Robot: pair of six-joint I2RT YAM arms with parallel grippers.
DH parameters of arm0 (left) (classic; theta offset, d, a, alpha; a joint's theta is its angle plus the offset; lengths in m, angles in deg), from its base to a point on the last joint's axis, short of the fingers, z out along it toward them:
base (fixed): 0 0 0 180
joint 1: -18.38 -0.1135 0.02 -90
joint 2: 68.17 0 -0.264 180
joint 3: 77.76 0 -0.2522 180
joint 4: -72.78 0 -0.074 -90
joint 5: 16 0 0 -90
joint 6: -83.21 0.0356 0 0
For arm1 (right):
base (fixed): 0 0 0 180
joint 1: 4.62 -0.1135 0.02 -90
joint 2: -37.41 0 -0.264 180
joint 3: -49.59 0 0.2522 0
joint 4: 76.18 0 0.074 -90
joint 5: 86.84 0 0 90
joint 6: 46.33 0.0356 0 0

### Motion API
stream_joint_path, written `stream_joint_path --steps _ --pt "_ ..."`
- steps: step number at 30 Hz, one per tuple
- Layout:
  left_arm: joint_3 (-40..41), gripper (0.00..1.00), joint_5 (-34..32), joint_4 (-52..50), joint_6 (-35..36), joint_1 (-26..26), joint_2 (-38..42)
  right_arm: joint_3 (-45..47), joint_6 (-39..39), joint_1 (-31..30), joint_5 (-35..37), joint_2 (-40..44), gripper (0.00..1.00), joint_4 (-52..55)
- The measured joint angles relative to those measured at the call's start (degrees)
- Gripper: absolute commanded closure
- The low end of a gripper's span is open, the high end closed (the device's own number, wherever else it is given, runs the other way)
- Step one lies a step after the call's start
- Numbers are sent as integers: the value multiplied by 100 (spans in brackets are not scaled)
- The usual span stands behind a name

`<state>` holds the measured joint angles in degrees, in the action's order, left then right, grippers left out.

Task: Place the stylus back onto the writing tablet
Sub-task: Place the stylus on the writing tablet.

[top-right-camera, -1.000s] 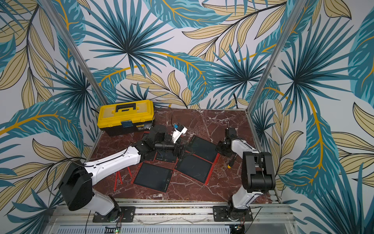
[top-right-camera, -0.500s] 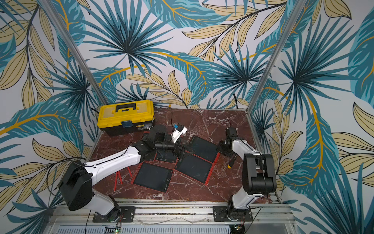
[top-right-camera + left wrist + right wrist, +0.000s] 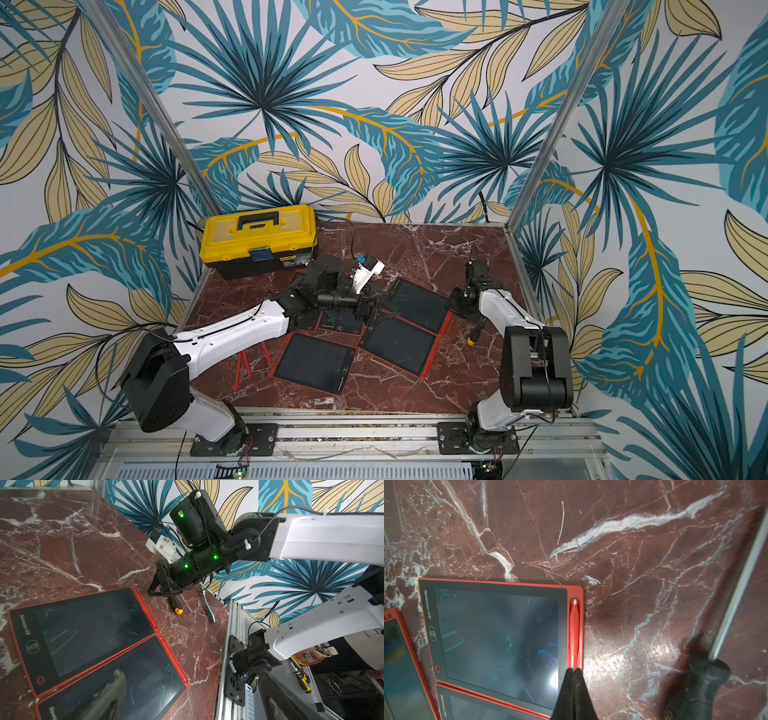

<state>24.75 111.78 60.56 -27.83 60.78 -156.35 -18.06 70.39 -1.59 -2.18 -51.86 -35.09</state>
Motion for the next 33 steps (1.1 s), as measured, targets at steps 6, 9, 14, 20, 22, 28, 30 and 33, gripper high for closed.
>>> stream_joint_path --steps 6,9,14,20,22,28,30,33 --pt "0 0 0 -2 -7 -7 0 -11 7 -13 90 0 100 92" --pt "0 0 -4 -2 -4 -9 0 -96 9 -52 219 -22 100 240" --pt "48 0 -39 4 -9 -17 2 -323 22 -122 428 -179 100 413" --pt "109 1 -76 7 -24 -24 17 -490 22 -173 514 -398 100 538" --pt "122 0 -87 4 -26 -24 17 -540 22 -199 509 -472 100 557" --pt "160 0 -92 7 -26 -39 17 -640 20 -302 485 -699 100 570" --pt "160 0 -94 7 -26 -46 17 -651 20 -326 485 -758 100 573" --pt "160 1 -94 7 -26 -48 17 -658 20 -358 487 -863 100 573"
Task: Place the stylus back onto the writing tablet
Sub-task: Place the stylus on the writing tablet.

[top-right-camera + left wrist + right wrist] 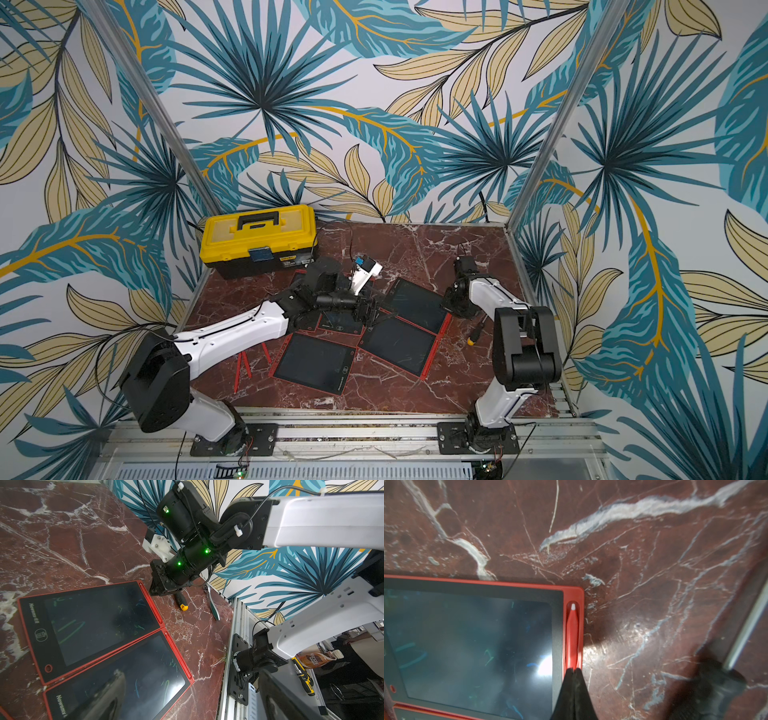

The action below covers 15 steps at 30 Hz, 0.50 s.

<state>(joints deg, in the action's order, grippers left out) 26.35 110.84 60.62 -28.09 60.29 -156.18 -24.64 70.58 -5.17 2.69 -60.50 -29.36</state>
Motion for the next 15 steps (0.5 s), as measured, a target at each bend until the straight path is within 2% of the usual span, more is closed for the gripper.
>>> stream_joint_path --steps 15 --pt "0 0 0 0 0 -2 0 -28 2 -162 63 -197 100 2"
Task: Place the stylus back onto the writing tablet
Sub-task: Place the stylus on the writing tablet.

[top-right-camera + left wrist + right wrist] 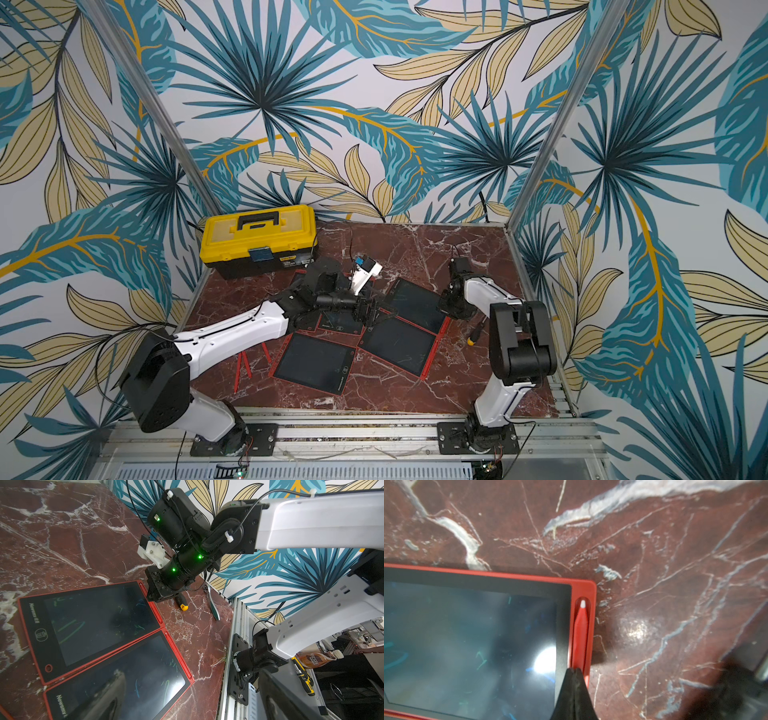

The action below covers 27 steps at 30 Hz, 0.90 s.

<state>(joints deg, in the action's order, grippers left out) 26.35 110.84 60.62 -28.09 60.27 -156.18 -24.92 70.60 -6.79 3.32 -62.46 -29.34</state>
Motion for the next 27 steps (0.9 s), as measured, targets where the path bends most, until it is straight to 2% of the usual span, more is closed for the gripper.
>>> stream_joint_path --steps 27 --pt "11 0 -20 7 0 -17 0 -79 0 -22 472 39 100 177"
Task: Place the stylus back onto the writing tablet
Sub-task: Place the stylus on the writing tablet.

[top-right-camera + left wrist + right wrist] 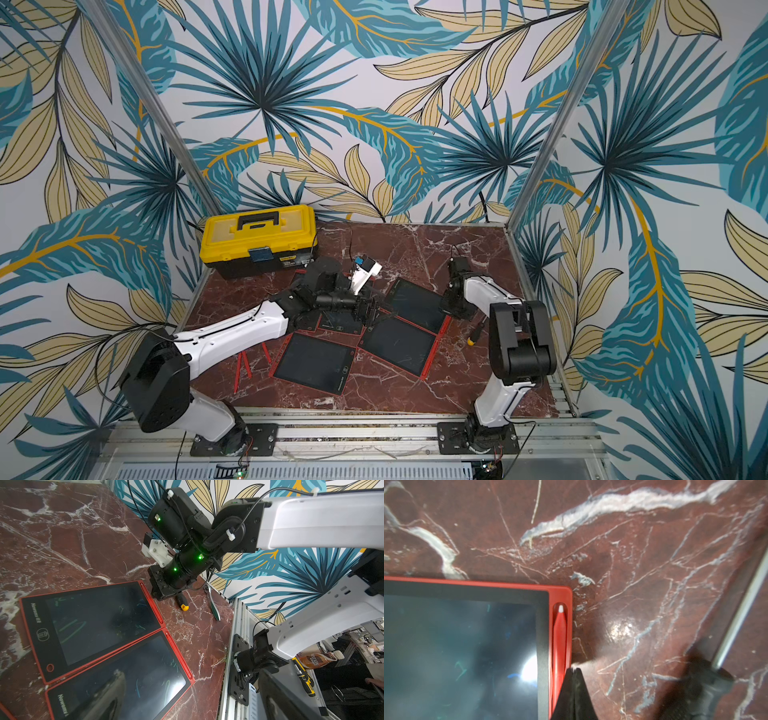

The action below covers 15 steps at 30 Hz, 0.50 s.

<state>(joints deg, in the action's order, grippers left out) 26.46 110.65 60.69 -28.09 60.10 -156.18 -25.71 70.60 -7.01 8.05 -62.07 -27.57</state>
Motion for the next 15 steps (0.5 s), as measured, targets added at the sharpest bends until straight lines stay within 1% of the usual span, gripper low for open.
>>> stream_joint_path --steps 8,15 --pt "35 0 -44 -2 0 -9 0 0 -2 -2 -323 190 100 -72" --pt "81 0 -50 4 0 -9 0 2 13 -2 -356 170 100 -74"
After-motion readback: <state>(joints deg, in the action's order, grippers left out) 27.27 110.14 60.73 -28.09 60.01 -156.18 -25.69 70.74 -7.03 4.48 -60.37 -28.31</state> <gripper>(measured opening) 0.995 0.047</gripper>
